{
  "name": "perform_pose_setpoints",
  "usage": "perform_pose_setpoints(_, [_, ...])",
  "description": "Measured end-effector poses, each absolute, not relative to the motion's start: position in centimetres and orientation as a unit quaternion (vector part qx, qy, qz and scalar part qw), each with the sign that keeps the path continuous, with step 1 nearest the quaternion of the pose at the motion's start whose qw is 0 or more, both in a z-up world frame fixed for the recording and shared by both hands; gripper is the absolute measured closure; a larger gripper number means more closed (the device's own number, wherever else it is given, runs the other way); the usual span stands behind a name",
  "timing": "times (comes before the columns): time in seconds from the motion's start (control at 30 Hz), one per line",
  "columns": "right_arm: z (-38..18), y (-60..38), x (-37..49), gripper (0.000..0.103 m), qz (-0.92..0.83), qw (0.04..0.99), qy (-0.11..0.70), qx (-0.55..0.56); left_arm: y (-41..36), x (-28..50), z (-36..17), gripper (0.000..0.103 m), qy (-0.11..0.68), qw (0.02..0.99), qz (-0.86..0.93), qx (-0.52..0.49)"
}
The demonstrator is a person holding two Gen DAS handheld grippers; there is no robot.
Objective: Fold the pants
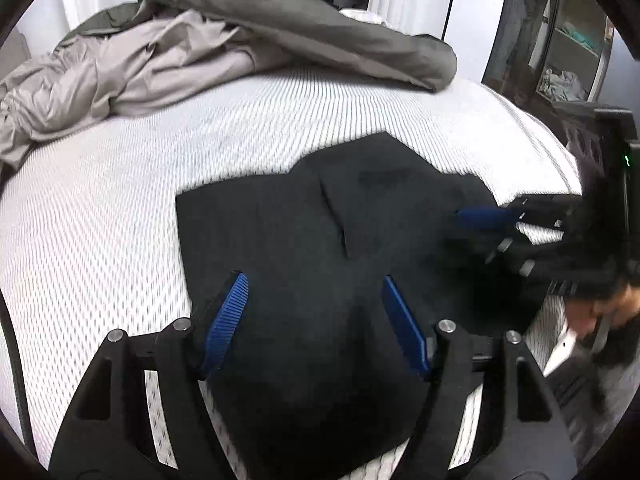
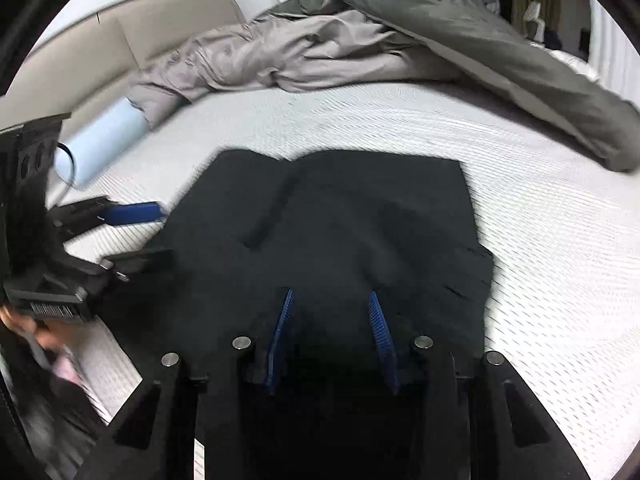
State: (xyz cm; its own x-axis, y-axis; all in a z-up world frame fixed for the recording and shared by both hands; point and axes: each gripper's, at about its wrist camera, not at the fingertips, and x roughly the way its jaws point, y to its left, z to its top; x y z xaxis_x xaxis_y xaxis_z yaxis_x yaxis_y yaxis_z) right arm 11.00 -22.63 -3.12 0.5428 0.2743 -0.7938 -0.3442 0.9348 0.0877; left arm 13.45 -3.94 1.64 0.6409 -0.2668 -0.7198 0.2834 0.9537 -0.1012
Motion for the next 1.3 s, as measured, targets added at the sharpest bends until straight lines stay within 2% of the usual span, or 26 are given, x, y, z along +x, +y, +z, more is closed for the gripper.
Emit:
perform_pose_setpoints(0.07, [-3.5, -20.5, 12.8, 0.063, 0.17, 0.877, 0.446, -0.055, -4.4, 15.3, 0.9, 0.035, 0.41, 0.902, -0.135, 0.021])
perform_pose_setpoints(0.13, [-4.7, -18.9, 14.3, 0.063, 0.17, 0.866, 0.465, -0.07, -4.1, 17.4, -1.2, 0.041, 0.442, 0.89, -0.111, 0.024])
perform_pose_setpoints(0.23, [-6.4, -18.5, 14.9, 0.063, 0.12, 0.861, 0.475, -0.135, -3.5, 17.5, -1.6, 0.045, 0.444, 0.887, -0.124, 0.013])
perform_pose_setpoints(0.3, [-6.1, -19.7, 14.2, 0.064, 0.079, 0.864, 0.47, -0.161, -2.9, 16.7, -1.4, 0.053, 0.44, 0.89, -0.119, 0.026])
perform_pose_setpoints(0.33, [-6.0, -20.6, 13.9, 0.069, 0.068, 0.865, 0.468, -0.166, -2.6, 15.9, -1.7, 0.053, 0.441, 0.889, -0.119, 0.024])
perform_pose_setpoints(0.4, [-5.4, -21.9, 13.3, 0.069, 0.092, 0.868, 0.47, -0.13, -1.8, 15.2, -1.8, 0.055, 0.442, 0.889, -0.12, 0.01])
perform_pose_setpoints(0.5, [-4.2, -21.5, 13.3, 0.068, 0.097, 0.874, 0.464, -0.112, -1.5, 14.6, -0.2, 0.074, 0.436, 0.892, -0.114, -0.004])
perform_pose_setpoints(0.67, [-3.2, -19.4, 14.5, 0.068, 0.124, 0.881, 0.45, -0.078, -1.7, 17.2, 2.3, 0.074, 0.403, 0.908, -0.103, -0.043])
perform_pose_setpoints(0.8, [-5.5, -17.8, 16.8, 0.068, 0.123, 0.865, 0.48, -0.075, -2.1, 20.6, -0.9, 0.074, 0.45, 0.888, -0.085, -0.046])
perform_pose_setpoints(0.87, [-6.5, -18.3, 16.9, 0.068, 0.132, 0.858, 0.491, -0.075, -2.2, 20.8, -1.2, 0.074, 0.45, 0.887, -0.088, -0.045])
perform_pose_setpoints(1.0, [-5.8, -22.0, 15.3, 0.069, 0.076, 0.865, 0.485, -0.1, -2.0, 19.0, -0.4, 0.074, 0.444, 0.894, -0.053, -0.003])
perform_pose_setpoints(1.17, [-3.6, -22.7, 10.7, 0.069, 0.117, 0.89, 0.431, -0.095, -3.1, 13.7, 2.2, 0.073, 0.403, 0.91, -0.101, -0.008])
perform_pose_setpoints(1.23, [-3.6, -21.4, 9.5, 0.069, 0.16, 0.882, 0.434, -0.086, -4.7, 12.2, 2.0, 0.065, 0.405, 0.904, -0.136, 0.005])
perform_pose_setpoints(1.3, [-4.6, -19.4, 9.4, 0.068, 0.187, 0.867, 0.452, -0.092, -6.2, 11.9, 0.3, 0.064, 0.431, 0.888, -0.157, 0.028])
